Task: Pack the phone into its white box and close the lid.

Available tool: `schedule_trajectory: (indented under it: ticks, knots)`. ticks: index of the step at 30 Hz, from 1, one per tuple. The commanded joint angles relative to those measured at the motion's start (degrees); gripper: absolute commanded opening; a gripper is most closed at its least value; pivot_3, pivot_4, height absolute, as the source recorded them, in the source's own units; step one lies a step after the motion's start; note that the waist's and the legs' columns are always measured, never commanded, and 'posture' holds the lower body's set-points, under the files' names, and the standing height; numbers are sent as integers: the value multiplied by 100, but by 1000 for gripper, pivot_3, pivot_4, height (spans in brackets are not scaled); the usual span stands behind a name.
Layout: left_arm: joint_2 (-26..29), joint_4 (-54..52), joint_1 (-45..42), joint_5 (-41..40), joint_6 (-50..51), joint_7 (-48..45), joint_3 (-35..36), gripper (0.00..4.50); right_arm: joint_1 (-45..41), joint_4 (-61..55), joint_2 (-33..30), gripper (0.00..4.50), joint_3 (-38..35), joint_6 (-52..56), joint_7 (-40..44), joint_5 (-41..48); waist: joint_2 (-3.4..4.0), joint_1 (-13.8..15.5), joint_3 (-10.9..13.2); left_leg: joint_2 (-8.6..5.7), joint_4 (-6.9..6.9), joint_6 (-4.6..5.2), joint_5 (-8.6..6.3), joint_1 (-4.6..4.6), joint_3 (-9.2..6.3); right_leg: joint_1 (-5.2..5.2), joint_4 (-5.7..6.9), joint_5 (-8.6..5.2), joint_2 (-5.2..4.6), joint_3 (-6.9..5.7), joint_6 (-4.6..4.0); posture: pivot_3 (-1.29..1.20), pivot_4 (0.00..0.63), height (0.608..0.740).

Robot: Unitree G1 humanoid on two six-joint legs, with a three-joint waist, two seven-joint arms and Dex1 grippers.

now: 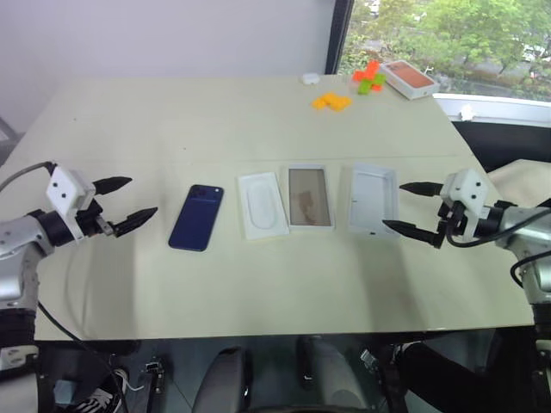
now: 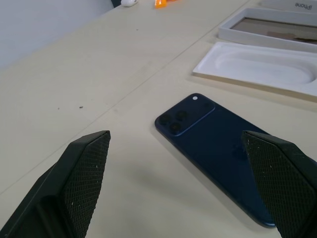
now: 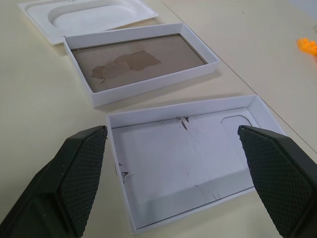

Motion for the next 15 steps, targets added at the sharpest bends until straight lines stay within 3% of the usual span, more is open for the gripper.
schedule_trajectory:
  ticks: [1, 8, 15]
  knots:
    - [9, -65, -154, -42, -69, 30, 21, 4460, -40, -164, -106, 4429, -194, -54, -30, 56, 0, -3, 0, 0, 0, 0, 0, 0, 0, 0, 0, 0, 0, 0, 0, 0, 150, 740]
    - [-21, -351, -255, -148, 352, 60, -81, 4460, -60, -123, -86, 4429, -177, -141, -110, -21, 0, 3, 0, 0, 0, 0, 0, -1, 0, 1, -1, 0, 0, 0, 0, 0, 150, 740]
    - [73, -83, 32, -53, 100, 25, 160, 4460, 61, 219, -217, 4429, -440, -140, -129, 36, 0, 0, 0, -1, 0, 0, 0, 0, 0, 1, -1, 0, -1, 0, 0, 0, 150, 740]
